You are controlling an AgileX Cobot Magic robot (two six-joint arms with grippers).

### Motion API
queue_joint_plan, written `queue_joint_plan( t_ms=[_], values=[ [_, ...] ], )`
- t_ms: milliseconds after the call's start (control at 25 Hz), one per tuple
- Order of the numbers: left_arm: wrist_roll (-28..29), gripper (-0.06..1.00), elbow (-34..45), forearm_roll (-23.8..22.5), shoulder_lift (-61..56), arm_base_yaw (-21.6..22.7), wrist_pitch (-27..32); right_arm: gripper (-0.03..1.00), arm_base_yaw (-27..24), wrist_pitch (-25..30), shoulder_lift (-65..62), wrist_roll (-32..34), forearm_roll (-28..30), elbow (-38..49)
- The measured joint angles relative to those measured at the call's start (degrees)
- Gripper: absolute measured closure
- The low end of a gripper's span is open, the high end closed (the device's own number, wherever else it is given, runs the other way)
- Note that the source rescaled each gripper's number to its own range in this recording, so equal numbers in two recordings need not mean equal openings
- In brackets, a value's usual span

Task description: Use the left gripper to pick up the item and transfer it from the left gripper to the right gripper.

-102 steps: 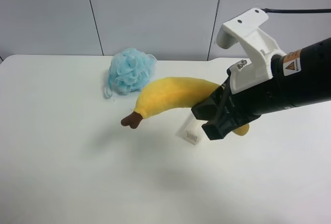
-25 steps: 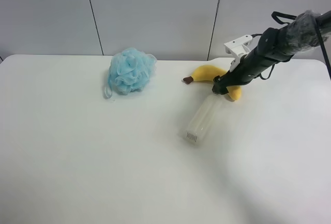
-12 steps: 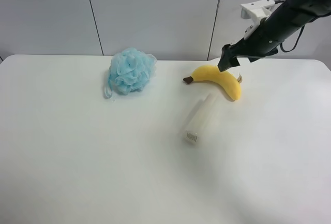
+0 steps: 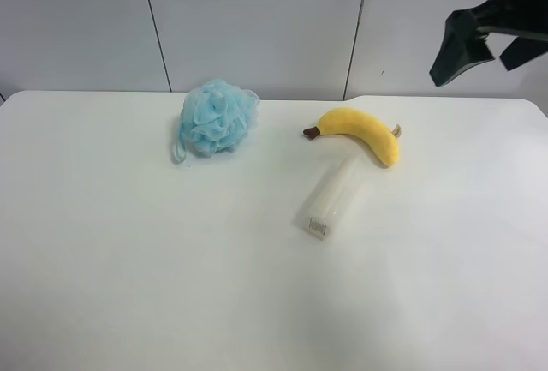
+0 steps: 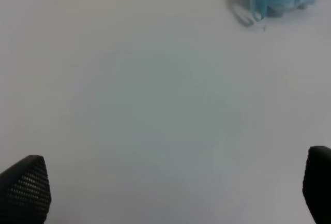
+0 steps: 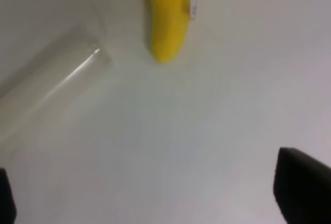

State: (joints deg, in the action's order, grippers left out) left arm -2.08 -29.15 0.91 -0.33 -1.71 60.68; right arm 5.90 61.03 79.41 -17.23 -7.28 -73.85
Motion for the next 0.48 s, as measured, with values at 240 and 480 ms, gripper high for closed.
queue_joint_plan(
  t_ms=[240,480],
  values=[
    [0.00,-0.06,0.00,0.00,0.00,0.00,0.00,-0.03,0.00,8.08,-10.30,4.55,2.80,0.00],
    [0.00,-0.06,0.00,0.00,0.00,0.00,0.00,-0.03,0.00,8.36,-22.47,7.37,3.21,5.76]
  ],
)
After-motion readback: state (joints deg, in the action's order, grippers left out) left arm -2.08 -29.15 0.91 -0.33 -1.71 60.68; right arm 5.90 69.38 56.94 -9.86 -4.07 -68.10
